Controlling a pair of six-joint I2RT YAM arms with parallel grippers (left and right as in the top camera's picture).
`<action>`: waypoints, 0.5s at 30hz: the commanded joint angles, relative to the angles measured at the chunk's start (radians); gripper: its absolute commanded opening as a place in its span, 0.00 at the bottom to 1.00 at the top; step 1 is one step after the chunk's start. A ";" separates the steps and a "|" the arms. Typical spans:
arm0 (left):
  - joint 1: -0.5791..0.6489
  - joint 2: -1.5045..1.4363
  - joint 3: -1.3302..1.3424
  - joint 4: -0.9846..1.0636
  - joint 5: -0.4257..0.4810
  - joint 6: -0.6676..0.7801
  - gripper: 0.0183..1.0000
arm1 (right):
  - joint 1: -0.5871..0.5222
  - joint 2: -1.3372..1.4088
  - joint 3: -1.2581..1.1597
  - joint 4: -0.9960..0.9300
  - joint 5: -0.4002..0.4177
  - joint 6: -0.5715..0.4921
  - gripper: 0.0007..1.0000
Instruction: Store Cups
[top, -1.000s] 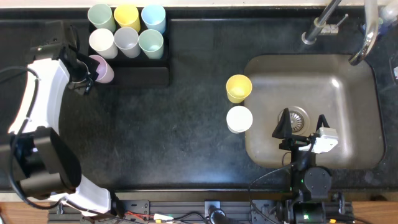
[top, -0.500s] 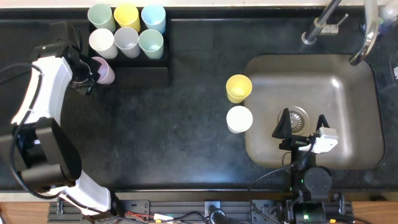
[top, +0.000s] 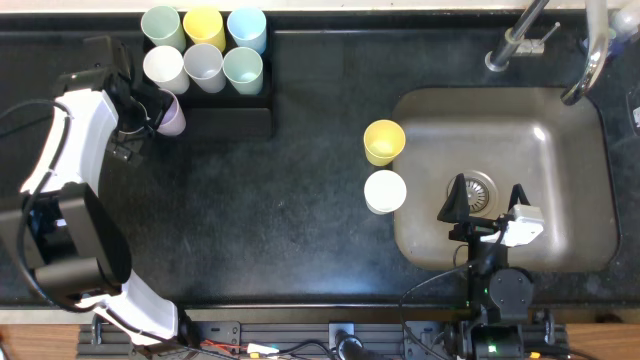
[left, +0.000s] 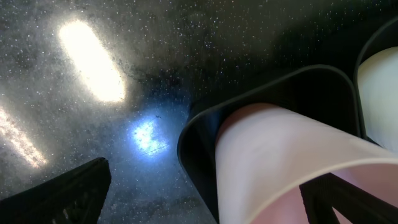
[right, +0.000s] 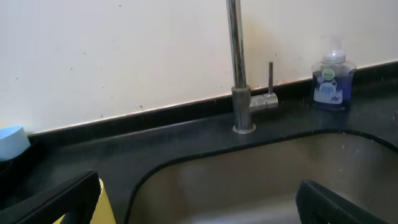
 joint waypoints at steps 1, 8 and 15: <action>-0.003 -0.018 0.047 -0.019 -0.013 0.001 1.00 | -0.003 -0.007 -0.011 0.005 0.001 0.005 1.00; -0.092 -0.121 0.233 -0.135 -0.001 0.100 1.00 | -0.003 -0.007 -0.011 0.005 0.001 0.005 1.00; -0.428 -0.098 0.428 -0.200 -0.042 0.203 1.00 | -0.003 -0.007 -0.011 0.005 0.001 0.005 1.00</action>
